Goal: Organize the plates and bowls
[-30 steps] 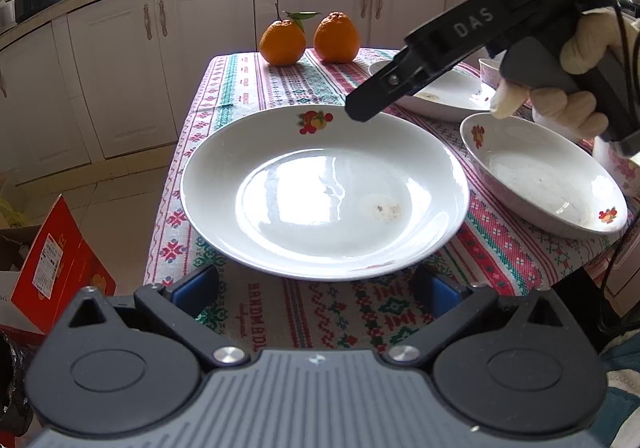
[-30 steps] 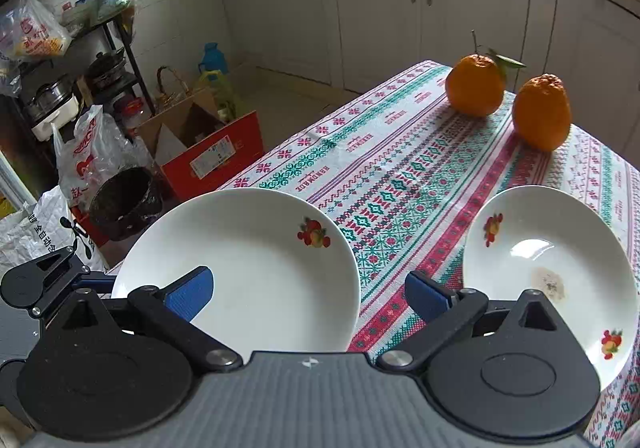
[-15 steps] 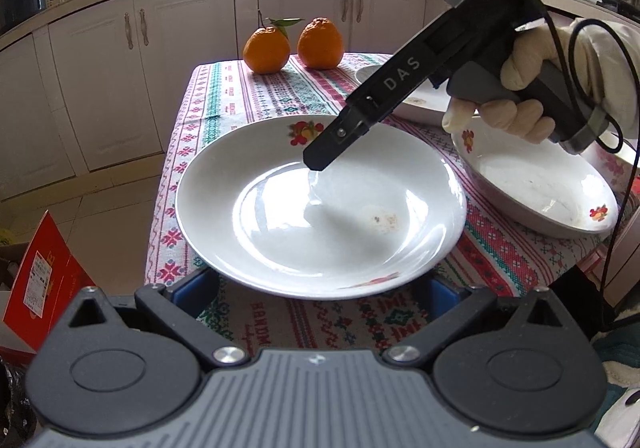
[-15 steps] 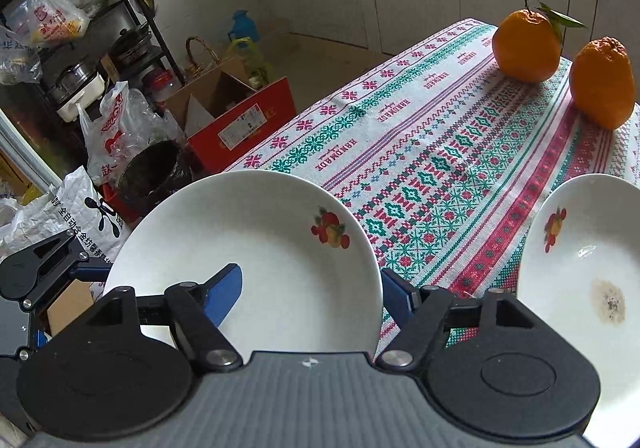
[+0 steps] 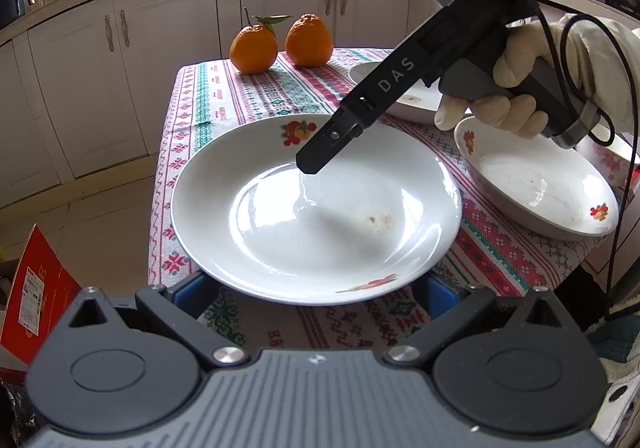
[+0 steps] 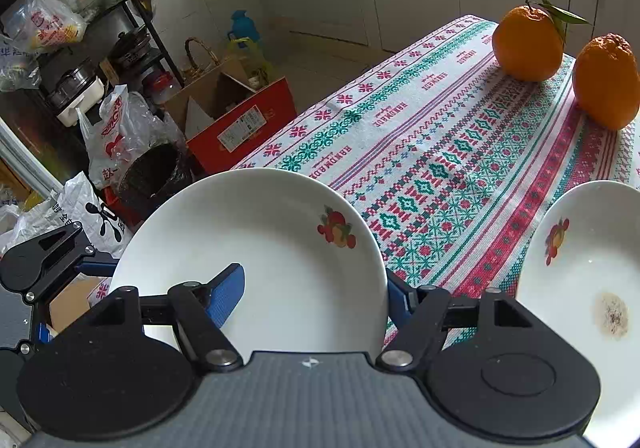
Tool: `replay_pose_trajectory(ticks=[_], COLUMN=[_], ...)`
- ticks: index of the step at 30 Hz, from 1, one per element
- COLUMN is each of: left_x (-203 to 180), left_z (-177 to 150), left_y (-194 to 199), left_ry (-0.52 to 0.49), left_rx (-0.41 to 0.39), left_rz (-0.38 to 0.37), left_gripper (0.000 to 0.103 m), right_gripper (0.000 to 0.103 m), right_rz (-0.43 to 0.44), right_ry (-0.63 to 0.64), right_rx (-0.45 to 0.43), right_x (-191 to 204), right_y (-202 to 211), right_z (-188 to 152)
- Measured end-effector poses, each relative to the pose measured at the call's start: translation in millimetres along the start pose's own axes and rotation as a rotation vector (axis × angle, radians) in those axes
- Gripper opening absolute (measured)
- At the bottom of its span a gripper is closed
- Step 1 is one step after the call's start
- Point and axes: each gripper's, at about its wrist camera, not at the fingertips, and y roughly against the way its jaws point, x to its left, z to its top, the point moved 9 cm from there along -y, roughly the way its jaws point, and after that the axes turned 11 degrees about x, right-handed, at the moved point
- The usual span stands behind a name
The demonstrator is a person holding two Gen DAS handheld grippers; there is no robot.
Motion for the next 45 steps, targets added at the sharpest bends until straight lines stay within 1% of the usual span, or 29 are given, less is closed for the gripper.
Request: replay_pose_trajectory(ticks=[7, 17, 23, 33, 36, 38, 40, 42, 44, 45], left_x=[14, 27, 30, 29, 30, 30, 30, 30, 29, 28], left_z=[17, 39, 42, 43, 41, 41, 40, 39, 38, 36], left_y=[-12, -29, -32, -32, -29, -27, -24, -19, -15, -11], left_ry=[-0.010, -0.028, -0.041, -0.051, -0.041, -0.038, -0.040, -0.035, -0.028, -0.025], left_rx=[0.007, -0.004, -0.006, -0.008, -0.012, -0.016, -0.022, -0.025, -0.031, -0.036], left_rz=[-0.018, -0.031, -0.026, -0.023, -0.036, -0.038, -0.028, -0.024, -0.018, -0.013], left_gripper=[0.101, 0.101, 0.101, 0.101, 0.102, 0.102, 0.102, 0.102, 0.102, 0.102], right_gripper=[0.078, 0.078, 0.078, 0.079, 0.084, 0.092, 0.097, 0.098, 0.103, 0.103], right_rz=[-0.015, -0.052, -0.075, -0.073, -0.072, -0.086, -0.099, -0.105, -0.114, -0.121], right_ry=[-0.020, -0.047, -0.045, -0.049, -0.039, -0.034, -0.039, -0.049, -0.064, -0.073], right_rx=[-0.021, -0.046, -0.048, -0.049, -0.063, -0.079, -0.096, -0.119, -0.143, -0.156], right_x=[-16, -38, -44, -45, -43, -41, -41, -39, -37, -36], right_y=[-1, -4, -8, -9, -6, -2, 3, 11, 21, 27], right_z=[17, 38, 44, 43, 44, 44, 44, 43, 39, 37])
